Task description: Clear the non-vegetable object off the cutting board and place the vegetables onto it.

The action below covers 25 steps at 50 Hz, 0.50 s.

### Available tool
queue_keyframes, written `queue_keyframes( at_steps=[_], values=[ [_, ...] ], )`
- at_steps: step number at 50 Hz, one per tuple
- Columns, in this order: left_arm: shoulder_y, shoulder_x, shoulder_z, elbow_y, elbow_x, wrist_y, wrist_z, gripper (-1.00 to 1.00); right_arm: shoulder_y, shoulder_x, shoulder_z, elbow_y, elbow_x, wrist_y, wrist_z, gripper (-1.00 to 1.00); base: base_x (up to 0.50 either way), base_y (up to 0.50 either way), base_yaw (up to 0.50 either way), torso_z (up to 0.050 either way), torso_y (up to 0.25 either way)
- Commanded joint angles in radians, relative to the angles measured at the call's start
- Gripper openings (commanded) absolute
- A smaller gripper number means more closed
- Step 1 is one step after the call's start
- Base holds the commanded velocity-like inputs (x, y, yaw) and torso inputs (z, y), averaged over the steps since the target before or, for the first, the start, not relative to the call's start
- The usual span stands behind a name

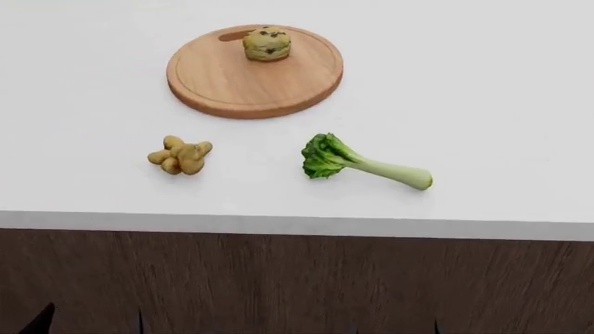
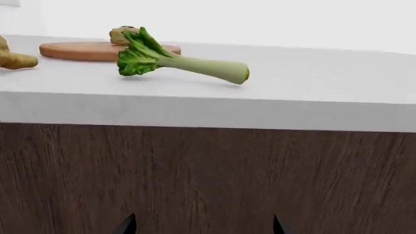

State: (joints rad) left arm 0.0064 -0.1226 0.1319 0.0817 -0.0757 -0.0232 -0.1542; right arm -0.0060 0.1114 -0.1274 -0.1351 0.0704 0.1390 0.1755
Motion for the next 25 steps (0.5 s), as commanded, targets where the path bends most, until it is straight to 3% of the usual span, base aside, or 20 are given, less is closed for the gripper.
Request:
queue_keyframes(
  at_steps=[1, 14, 17, 25],
  values=[
    [-0.028, -0.031, -0.009, 0.185, -0.025, -0.168, -0.020, 1.00, -0.001, 0.035, -0.004, -0.261, 0.005, 0.250, 0.037, 1.00, 0.00, 0.00, 0.00, 0.000, 0.000],
    [-0.161, -0.075, -0.080, 0.441, -0.167, -0.526, -0.029, 1.00, 0.166, 0.103, 0.007, -0.667, 0.026, 0.841, 0.042, 1.00, 0.00, 0.00, 0.00, 0.000, 0.000],
    [-0.220, -0.086, -0.091, 0.477, -0.190, -0.582, -0.029, 1.00, 0.278, 0.131, 0.007, -0.777, 0.045, 1.055, 0.024, 1.00, 0.00, 0.00, 0.00, 0.000, 0.000],
    [-0.377, -0.103, -0.104, 0.479, -0.247, -0.698, -0.015, 1.00, 0.504, 0.186, 0.026, -0.884, 0.096, 1.428, -0.036, 1.00, 0.00, 0.00, 0.00, 0.000, 0.000]
  ],
)
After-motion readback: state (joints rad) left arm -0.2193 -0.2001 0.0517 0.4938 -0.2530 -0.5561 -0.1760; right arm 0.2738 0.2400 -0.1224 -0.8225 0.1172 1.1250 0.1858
